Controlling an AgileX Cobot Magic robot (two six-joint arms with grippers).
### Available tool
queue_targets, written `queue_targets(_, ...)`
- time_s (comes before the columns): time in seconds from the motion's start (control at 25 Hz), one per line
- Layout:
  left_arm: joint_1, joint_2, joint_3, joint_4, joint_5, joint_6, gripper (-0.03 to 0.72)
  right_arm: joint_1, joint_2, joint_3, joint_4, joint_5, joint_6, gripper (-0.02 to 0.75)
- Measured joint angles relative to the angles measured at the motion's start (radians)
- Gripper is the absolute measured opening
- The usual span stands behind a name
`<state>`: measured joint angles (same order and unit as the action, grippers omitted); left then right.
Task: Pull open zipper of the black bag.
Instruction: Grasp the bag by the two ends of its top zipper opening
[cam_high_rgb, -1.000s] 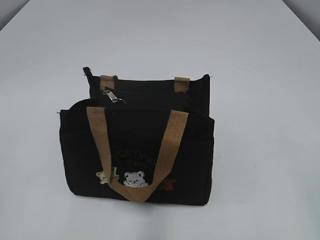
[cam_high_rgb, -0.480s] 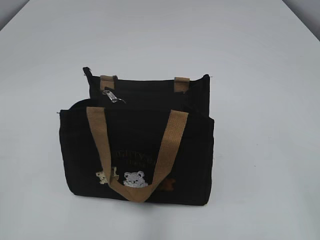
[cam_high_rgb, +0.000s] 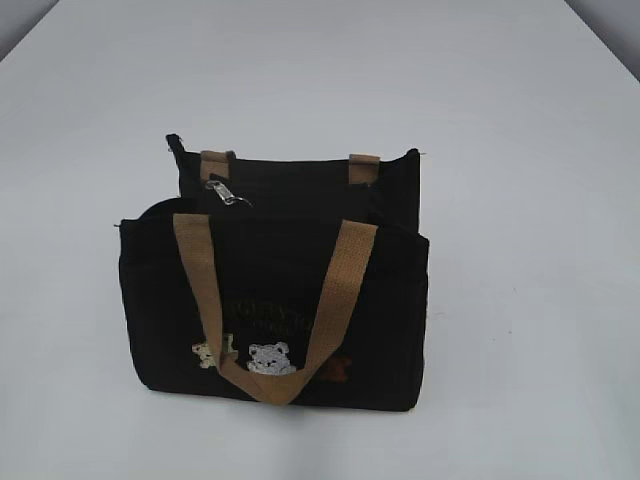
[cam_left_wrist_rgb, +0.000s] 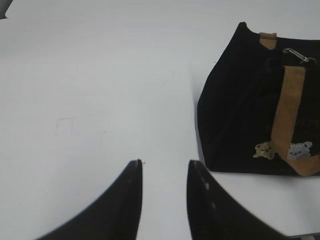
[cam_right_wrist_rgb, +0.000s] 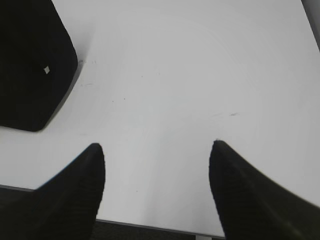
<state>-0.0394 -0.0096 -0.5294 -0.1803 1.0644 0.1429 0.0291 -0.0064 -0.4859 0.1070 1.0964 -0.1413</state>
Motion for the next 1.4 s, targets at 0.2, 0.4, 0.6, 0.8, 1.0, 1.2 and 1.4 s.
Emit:
queue_targets(0.2,0.0,0.012,-0.007,-0.091,-0.021,0.0,0.234,0.0,0.0,0.0,0.0,0.0,0.0,0.508)
queue_targets(0.4,0.0,0.172,-0.086,-0.145,-0.088,-0.001,0.244,0.0,0.008,0.0,0.003,-0.002,0.0,0.508)
queue_targets(0.6,-0.002,0.452,-0.166,-0.295,-0.133,-0.001,0.256,0.005,0.157,-0.005,0.04,-0.011,-0.047,0.508)
queue_targets(0.8,-0.002,0.807,-0.272,-0.537,-0.081,0.066,0.35,0.068,0.335,-0.036,0.107,-0.141,-0.139,0.508)
queue_targets(1.0,-0.068,1.115,-0.354,-0.596,-0.082,0.08,0.374,0.101,0.538,-0.081,0.237,-0.202,-0.249,0.508)
queue_targets(1.2,-0.188,1.343,-0.436,-0.602,-0.149,0.084,0.377,0.103,0.709,-0.151,0.376,-0.242,-0.409,0.508)
queue_targets(1.4,-0.221,1.511,-0.544,-0.602,-0.202,0.086,0.377,0.103,0.882,-0.21,0.573,-0.299,-0.558,0.508)
